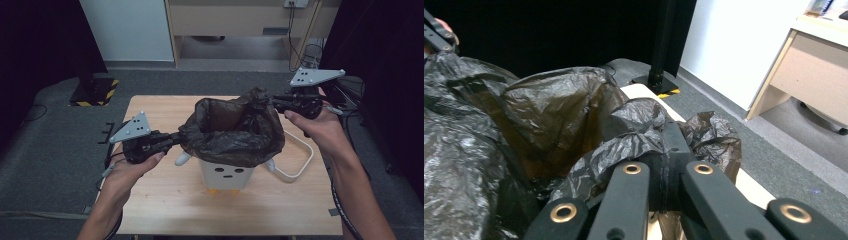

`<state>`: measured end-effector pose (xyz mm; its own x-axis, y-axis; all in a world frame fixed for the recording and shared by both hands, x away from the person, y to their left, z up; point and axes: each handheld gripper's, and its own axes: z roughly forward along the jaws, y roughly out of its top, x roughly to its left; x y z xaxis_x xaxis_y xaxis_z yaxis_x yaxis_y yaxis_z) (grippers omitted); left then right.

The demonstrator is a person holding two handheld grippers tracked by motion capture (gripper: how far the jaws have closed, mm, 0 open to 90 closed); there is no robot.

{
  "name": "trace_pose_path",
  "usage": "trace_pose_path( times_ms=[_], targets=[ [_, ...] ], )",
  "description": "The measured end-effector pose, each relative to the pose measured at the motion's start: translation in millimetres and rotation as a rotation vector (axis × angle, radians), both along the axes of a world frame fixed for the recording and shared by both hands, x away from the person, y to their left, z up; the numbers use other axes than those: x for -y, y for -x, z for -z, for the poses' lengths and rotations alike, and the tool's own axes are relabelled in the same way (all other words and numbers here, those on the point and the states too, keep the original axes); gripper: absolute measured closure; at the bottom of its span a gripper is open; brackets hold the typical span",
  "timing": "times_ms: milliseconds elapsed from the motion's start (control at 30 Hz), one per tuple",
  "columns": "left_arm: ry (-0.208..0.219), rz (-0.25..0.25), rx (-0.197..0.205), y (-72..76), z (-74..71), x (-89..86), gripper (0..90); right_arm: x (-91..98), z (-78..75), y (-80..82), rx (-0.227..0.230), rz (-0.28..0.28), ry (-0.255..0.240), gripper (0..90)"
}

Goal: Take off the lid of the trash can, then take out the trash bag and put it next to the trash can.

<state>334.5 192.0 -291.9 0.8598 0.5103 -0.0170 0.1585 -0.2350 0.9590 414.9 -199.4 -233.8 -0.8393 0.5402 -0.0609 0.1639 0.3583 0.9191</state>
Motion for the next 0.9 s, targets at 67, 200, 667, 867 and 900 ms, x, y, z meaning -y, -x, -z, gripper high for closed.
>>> trace_pose_path(
  times_ms=[67, 200, 667, 867, 900],
  targets=[
    [0.010, 0.002, 0.004, -0.9, -2.9, 0.1, 88.4, -2.8, -2.2, 0.7, -0.001, -0.007, 0.004, 90.0],
    [0.002, 0.008, 0.007, -2.5, -6.6, 2.6, 88.4, -7.1, -5.4, 1.4, 0.000, -0.004, 0.001, 90.0],
    [0.009, 0.021, 0.003, -14.2, -22.3, 12.8, 88.4, -22.1, -15.8, 4.6, -0.014, -0.041, -0.014, 90.0],
    [0.012, 0.029, -0.002, -24.1, -33.5, 20.6, 88.5, -32.6, -21.2, 6.7, -0.019, -0.071, -0.013, 90.0],
    [0.013, 0.035, 0.001, -26.4, -35.0, 22.5, 88.5, -33.7, -21.9, 6.8, -0.023, -0.075, -0.016, 90.0]
  ],
)
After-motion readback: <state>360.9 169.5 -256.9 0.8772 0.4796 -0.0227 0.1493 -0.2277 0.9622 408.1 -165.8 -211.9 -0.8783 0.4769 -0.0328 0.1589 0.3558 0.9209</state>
